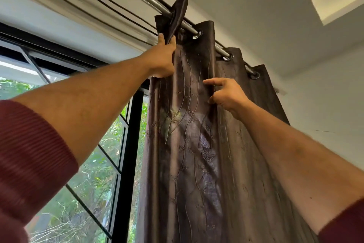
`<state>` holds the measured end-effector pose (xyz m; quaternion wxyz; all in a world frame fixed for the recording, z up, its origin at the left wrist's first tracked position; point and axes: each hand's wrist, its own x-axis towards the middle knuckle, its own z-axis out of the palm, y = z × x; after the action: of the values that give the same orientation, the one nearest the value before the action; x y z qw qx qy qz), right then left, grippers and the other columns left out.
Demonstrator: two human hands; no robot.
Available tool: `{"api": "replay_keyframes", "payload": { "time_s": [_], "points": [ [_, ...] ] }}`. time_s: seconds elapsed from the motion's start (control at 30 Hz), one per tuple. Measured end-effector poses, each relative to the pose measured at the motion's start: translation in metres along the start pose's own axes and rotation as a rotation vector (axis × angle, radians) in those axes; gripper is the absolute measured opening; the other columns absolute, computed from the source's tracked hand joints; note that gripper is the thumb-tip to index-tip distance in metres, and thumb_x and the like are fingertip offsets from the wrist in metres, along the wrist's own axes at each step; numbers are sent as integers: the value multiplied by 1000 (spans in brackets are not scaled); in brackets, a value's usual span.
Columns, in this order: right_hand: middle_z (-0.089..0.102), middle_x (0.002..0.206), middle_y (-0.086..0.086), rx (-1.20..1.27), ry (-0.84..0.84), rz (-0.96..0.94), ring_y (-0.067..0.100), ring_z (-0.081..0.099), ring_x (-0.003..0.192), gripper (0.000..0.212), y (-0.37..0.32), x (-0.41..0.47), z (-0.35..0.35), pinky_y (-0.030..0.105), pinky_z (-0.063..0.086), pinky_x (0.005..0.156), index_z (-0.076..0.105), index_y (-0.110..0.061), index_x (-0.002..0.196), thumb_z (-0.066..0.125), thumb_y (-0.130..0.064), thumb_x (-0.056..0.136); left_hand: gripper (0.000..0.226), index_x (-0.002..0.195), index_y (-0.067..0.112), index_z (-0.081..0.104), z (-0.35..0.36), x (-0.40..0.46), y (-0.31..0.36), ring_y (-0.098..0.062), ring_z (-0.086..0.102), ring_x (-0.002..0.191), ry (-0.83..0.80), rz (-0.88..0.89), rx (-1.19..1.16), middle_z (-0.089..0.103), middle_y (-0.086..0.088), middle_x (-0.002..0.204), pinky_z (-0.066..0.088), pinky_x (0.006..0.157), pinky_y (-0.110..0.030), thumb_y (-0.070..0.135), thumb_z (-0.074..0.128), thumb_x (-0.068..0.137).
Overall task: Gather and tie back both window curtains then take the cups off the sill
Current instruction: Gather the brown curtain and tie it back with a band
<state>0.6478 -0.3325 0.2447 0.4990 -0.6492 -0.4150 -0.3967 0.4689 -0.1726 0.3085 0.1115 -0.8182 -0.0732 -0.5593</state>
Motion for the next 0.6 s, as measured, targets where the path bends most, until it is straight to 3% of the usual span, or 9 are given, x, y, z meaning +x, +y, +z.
{"api": "replay_keyframes", "payload": {
  "time_s": [0.1,0.17,0.27,0.33,0.4,0.43,0.53,0.6],
  "points": [
    [76,114,-3,108,-22,13,22,73,108,67,-1,8,1,41,65,95,78,-33,130,82,5,75,102,172,25,-5,-5,0,4,-45,24,161,-7,-53,-13,-22,-16,177,44,116,-40,-4,56,95],
    [75,126,-2,151,-13,1,20,71,112,61,0,15,2,38,63,89,79,-33,130,88,-5,77,99,172,24,-3,-6,3,11,-46,24,160,-3,-66,-14,-22,-16,177,43,118,-40,-1,56,96],
    [73,124,-2,144,-3,-41,18,69,107,60,3,21,2,29,58,79,76,-33,136,83,-5,83,93,172,21,-2,-4,9,22,-46,23,161,6,-73,6,-22,-16,177,38,122,-41,1,53,99],
    [69,140,4,105,6,-69,25,69,123,67,6,27,4,34,63,92,74,-34,138,73,2,81,90,172,20,-2,2,13,33,-45,18,162,16,-73,2,-20,-18,177,33,126,-43,4,52,101],
    [51,164,7,82,-6,-81,30,53,148,73,5,30,6,41,56,113,71,-35,142,68,2,79,90,172,19,-4,12,15,49,-46,19,162,12,-67,-1,-19,-20,177,33,126,-43,2,50,101],
    [47,167,7,76,-23,-98,32,48,151,74,5,31,8,43,53,117,70,-34,144,66,-1,77,93,172,19,-5,18,17,58,-46,22,161,5,-70,-2,-20,-21,176,38,122,-41,-1,49,99],
    [53,161,9,111,-65,-177,32,52,147,72,7,30,11,31,54,106,69,-24,146,63,-6,77,96,171,15,-9,36,24,82,-46,34,156,4,-98,0,-21,-24,175,49,103,-35,-3,51,97],
    [50,165,10,120,-97,-198,30,46,153,68,8,32,10,22,43,104,64,-17,150,62,0,84,94,170,10,-8,46,31,89,-43,32,157,26,-122,28,-16,-24,176,46,112,-37,2,53,99]
  ]
}}
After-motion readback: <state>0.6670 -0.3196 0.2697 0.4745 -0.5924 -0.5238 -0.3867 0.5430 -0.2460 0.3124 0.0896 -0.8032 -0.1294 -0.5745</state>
